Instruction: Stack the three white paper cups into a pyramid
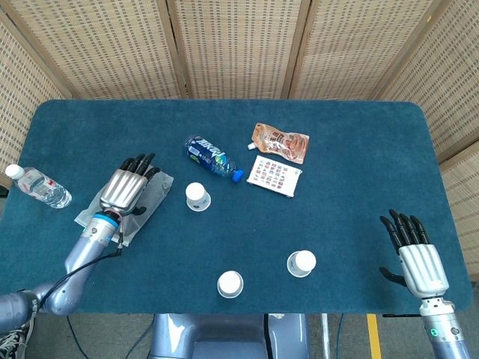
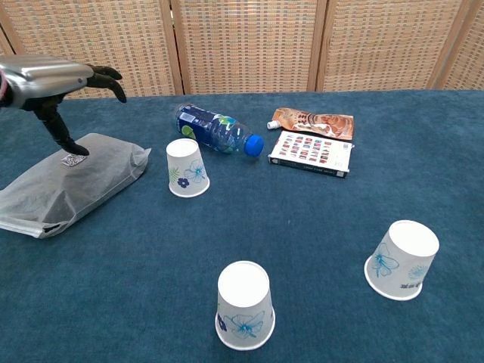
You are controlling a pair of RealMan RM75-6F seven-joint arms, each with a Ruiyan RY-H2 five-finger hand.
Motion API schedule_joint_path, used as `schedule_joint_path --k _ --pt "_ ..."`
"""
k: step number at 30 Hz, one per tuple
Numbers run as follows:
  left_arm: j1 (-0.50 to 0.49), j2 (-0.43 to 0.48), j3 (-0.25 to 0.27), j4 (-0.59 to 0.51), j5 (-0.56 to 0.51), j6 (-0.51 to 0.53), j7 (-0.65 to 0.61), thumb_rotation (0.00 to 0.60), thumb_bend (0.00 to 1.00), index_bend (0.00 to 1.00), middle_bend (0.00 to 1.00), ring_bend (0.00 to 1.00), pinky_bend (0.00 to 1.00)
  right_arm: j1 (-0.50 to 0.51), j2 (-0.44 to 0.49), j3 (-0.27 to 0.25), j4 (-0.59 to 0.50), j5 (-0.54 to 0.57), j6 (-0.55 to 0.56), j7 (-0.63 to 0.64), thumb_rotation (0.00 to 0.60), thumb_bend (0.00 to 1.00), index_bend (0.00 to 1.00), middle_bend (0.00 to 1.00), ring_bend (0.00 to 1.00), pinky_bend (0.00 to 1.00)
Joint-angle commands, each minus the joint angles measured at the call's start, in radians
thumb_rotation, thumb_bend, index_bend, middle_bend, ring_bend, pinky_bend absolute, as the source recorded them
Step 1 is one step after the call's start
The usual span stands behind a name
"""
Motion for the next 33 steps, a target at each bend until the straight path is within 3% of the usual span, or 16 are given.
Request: schedule_joint_path --k 1,23,33 --pt "-0.047 -0.047 -0.001 0.038 -0.049 -0.011 0.025 0.600 0.20 0.19 0.00 0.00 0.11 0.003 0.001 0.001 0.003 0.005 -0.008 0.007 0.600 0.14 0.06 0.00 0.00 0.07" --pt "-0.276 -0.260 0.013 0.276 -0.229 -0.084 0.059 0.600 0.20 0.21 0.00 0.00 0.11 0.019 -0.008 0.023 0.069 0.070 -0.059 0.093 0.600 0.14 0.07 0.00 0.00 0.07" --pt "-0.327 -0.320 0.039 0.361 -0.246 -0.105 0.056 0.600 0.23 0.36 0.00 0.00 0.12 0.015 -0.003 0.036 0.090 0.098 -0.062 0.129 0.600 0.14 0.07 0.00 0.00 0.07"
